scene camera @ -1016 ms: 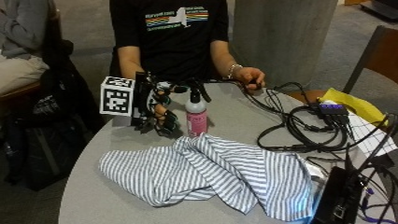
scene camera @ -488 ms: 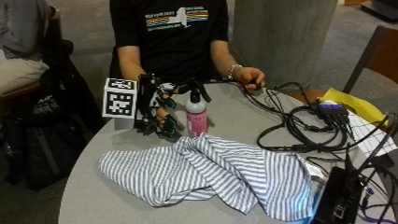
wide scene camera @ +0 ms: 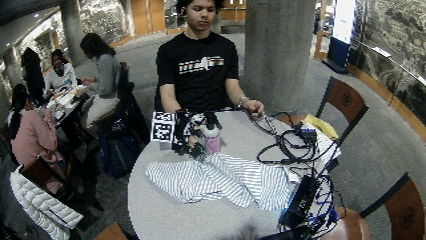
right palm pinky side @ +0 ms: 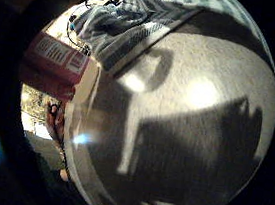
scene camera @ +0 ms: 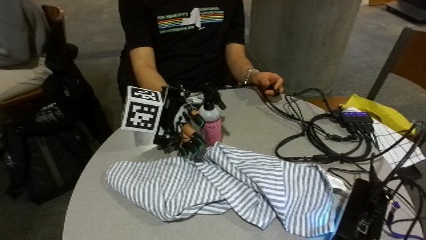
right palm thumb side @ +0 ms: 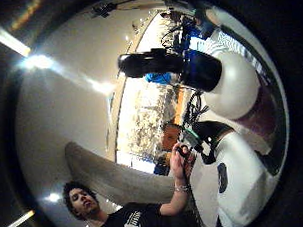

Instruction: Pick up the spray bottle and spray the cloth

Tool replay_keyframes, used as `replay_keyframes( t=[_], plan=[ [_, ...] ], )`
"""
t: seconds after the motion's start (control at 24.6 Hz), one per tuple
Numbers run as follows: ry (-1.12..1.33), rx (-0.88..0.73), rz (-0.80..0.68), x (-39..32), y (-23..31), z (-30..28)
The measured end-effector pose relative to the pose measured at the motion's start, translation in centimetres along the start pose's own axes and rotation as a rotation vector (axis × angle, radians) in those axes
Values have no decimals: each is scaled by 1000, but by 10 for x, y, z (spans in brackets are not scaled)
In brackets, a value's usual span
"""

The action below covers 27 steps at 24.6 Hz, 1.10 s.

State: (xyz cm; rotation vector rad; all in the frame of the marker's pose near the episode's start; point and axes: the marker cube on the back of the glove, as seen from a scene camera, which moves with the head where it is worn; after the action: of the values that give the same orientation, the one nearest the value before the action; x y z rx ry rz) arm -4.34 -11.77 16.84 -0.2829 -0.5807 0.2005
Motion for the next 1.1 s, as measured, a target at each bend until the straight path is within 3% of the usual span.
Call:
replay_keyframes(
  t=[0.61,1.1],
  plan=[
    [92,-38,14,5,-35,22],
    [-156,11,-3,-9,-34,31]
  ],
)
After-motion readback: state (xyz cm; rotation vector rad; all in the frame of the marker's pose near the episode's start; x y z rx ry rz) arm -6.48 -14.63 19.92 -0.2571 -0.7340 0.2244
